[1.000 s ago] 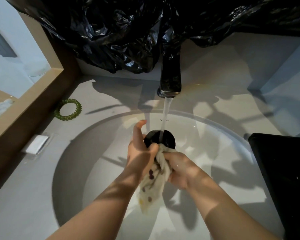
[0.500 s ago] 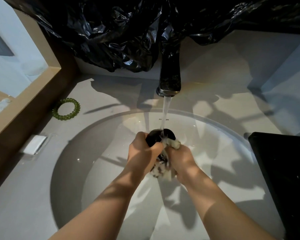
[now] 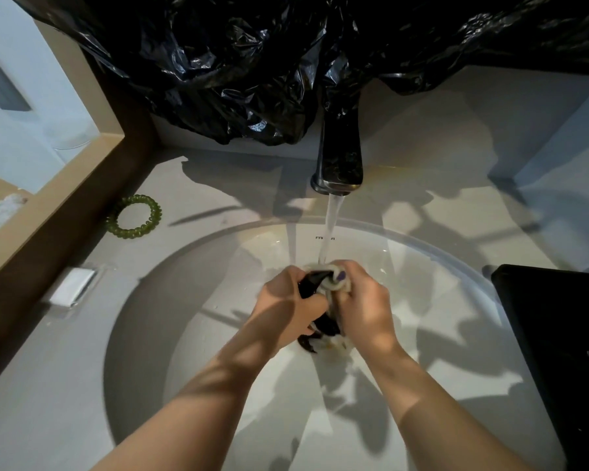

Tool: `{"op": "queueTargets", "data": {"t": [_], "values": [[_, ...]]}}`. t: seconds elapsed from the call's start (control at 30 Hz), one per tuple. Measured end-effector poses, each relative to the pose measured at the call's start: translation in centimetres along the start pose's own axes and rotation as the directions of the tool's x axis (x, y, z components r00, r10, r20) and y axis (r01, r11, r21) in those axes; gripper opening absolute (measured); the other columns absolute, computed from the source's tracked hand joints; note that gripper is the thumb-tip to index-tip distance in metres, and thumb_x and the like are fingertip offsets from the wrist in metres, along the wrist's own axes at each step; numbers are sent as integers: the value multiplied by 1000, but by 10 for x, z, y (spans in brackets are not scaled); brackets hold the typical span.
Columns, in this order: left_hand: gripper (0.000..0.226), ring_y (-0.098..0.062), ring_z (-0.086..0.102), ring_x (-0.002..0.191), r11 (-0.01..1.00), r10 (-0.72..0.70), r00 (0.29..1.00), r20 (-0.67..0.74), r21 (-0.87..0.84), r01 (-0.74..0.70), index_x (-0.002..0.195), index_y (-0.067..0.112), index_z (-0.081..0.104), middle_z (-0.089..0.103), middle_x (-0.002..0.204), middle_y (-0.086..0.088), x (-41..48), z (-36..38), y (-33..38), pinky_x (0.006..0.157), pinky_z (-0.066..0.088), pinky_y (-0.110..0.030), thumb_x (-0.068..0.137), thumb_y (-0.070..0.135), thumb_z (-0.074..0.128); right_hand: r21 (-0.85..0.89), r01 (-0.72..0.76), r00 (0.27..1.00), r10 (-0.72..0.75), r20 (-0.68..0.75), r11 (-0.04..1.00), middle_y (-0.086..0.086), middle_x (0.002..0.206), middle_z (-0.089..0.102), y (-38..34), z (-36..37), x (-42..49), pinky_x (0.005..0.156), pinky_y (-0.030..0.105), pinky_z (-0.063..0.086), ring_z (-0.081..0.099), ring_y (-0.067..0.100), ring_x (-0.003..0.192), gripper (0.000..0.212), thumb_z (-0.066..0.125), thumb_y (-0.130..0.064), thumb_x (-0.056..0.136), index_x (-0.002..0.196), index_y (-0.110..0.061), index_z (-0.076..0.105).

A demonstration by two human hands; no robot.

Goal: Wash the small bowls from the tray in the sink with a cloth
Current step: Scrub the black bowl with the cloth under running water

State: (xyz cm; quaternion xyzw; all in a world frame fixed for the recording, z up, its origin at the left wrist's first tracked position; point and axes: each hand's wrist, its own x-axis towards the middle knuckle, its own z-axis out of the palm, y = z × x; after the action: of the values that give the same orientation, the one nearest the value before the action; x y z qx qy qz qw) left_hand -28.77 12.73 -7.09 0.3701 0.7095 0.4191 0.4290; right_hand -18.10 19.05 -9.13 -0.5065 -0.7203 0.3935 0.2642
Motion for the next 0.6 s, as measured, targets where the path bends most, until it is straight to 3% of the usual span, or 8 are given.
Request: {"op": "queueTargets", "data": {"t": [0.1, 0.17, 0.2, 0.3, 0.37, 0.47, 0.53, 0.6], "values": [[13, 1, 58, 62, 984, -1, 985, -175, -178, -31, 85, 14, 53, 56, 77, 4, -6, 12, 1, 56, 52, -19, 79, 9, 62, 409, -499, 862, 486, 143, 764, 3, 72, 54, 5, 15, 1, 69, 28, 46, 53, 21, 71, 27, 41, -6, 95, 72, -13, 53], [15, 9, 58, 62, 974, -12, 972, -235, -222, -42, 93, 13, 51, 56, 81, 6, -8, 18, 0, 50, 42, -6, 83, 7, 61, 680, -629, 739, 562, 372, 377, 13, 74, 50, 7, 25, 0, 73, 32, 46, 52, 24, 72, 30, 33, 5, 96, 73, -5, 50], [18, 7, 58, 66, 981, -7, 972, -235, -190, -39, 97, 14, 49, 56, 83, 7, -7, 19, -2, 52, 41, -5, 84, 9, 61, 673, -654, 718, 566, 406, 346, 16, 78, 53, 8, 25, 1, 77, 36, 48, 54, 28, 76, 24, 36, 8, 94, 78, -2, 52], [28, -3, 60, 78, 996, -69, 994, -82, -64, 64, 103, 17, 46, 58, 88, 5, -3, 15, -3, 64, 54, -18, 81, 15, 64, 405, -547, 830, 539, 146, 733, 9, 77, 60, 10, 15, 4, 68, 30, 49, 56, 25, 73, 17, 47, 2, 87, 86, -8, 60], [21, -16, 65, 77, 985, -169, 985, 27, -26, 170, 98, 16, 50, 60, 85, 0, -1, 9, 0, 66, 59, -33, 81, 14, 62, 60, -221, 975, 220, 28, 973, -9, 71, 55, 7, 8, 3, 63, 19, 40, 52, 14, 68, 22, 44, -10, 88, 79, -25, 57], [10, -23, 67, 74, 988, -157, 987, 36, 16, 156, 86, 17, 60, 65, 84, -6, -2, 3, 7, 59, 58, -33, 85, 9, 54, -431, 205, 965, -108, 238, 879, -13, 75, 48, 3, 8, -2, 66, 18, 38, 51, 13, 75, 28, 31, -19, 84, 84, -40, 49], [20, -13, 65, 74, 996, -91, 995, -42, 7, 91, 79, 27, 63, 67, 82, 2, -2, 0, 7, 57, 54, -25, 83, 10, 55, -218, 65, 991, -37, 131, 974, -7, 82, 58, 7, 9, 0, 66, 22, 43, 56, 16, 77, 28, 42, -9, 87, 96, -28, 61], [22, -2, 63, 67, 998, -50, 987, -151, -36, 45, 74, 30, 63, 66, 71, 9, -4, 4, 8, 55, 49, -18, 80, 11, 55, 78, -245, 969, 240, 66, 966, 1, 82, 61, 7, 12, 1, 62, 25, 44, 57, 19, 75, 18, 47, -7, 89, 95, -17, 61]]}}
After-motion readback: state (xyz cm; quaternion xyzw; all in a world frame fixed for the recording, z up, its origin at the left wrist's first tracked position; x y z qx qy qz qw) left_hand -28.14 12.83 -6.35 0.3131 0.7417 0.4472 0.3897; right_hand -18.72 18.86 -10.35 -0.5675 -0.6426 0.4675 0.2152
